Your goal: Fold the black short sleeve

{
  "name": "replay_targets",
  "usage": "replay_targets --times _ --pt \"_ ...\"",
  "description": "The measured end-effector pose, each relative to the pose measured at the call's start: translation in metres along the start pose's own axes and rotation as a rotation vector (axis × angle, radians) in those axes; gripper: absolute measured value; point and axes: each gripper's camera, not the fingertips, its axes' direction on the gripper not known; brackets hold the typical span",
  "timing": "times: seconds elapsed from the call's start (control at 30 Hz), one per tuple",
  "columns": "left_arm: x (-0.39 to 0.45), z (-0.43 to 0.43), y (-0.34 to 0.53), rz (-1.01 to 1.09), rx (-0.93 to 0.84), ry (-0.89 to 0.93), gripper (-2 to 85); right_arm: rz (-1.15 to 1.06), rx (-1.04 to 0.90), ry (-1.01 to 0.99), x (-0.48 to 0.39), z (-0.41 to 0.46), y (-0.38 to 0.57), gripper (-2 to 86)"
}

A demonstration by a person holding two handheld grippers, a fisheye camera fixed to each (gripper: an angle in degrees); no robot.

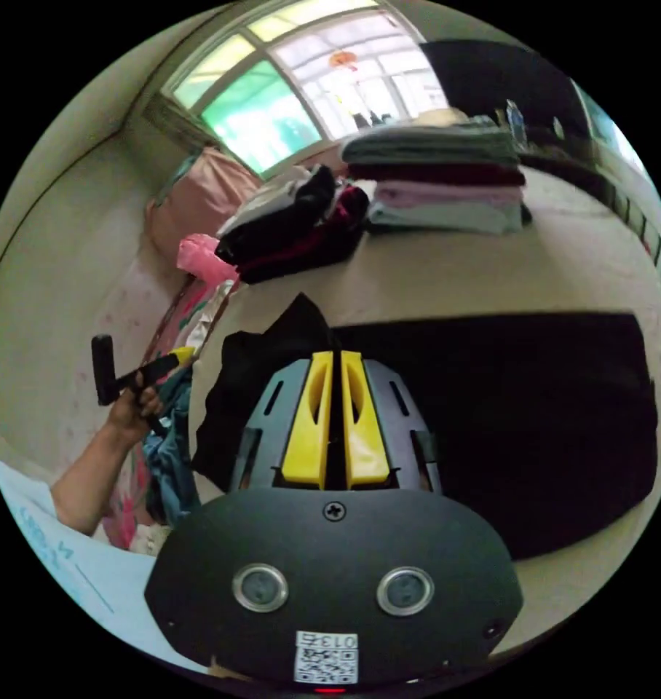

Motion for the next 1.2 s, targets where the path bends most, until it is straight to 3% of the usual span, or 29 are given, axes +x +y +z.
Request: replay_targets --times 0.07,0.13,0.3,0.47,0.63,0.7,0.9,1.0,1.1,1.2 --pt "0.012 0.013 0.001 0.047 -0.077 -0.015 6.1 0.196 -0.136 -0.041 0.017 0.002 0.026 1.8" --pt "0.021 0.034 0.001 0.073 -0.165 -0.042 7.1 0.236 -0.236 -0.076 0.020 0.005 0.044 1.6" --pt "0.036 0.060 -0.018 0.098 -0.200 -0.003 10.0 0.121 -0.331 -0.085 0.003 -0.008 0.056 2.3" --pt "0.056 0.096 -0.045 0.168 -0.305 -0.023 12.3 -0.117 -0.190 0.077 -0.025 -0.021 0.024 8.2" --pt "0.056 0.123 -0.063 0.124 -0.424 -0.017 2.3 -0.110 -0.380 0.008 -0.034 0.023 0.011 3.8" --pt "0.061 0.119 -0.071 0.148 -0.432 0.033 1.4 -0.104 -0.455 -0.015 -0.044 0.026 0.011 2.8" --pt "0.079 0.125 -0.089 0.241 -0.513 0.116 1.1 -0.015 -0.396 -0.111 -0.072 -0.010 0.016 1.5" --pt "0.082 0.148 -0.082 0.230 -0.619 0.042 2.0 -0.011 -0.501 -0.046 -0.082 0.015 0.033 1.3" --pt "0.085 0.119 -0.079 0.179 -0.518 -0.018 4.0 -0.073 -0.450 -0.023 -0.105 -0.005 0.031 0.8" --pt "0.105 0.079 -0.077 0.198 -0.336 -0.145 5.3 -0.293 -0.284 0.171 -0.145 -0.034 0.019 0.3"
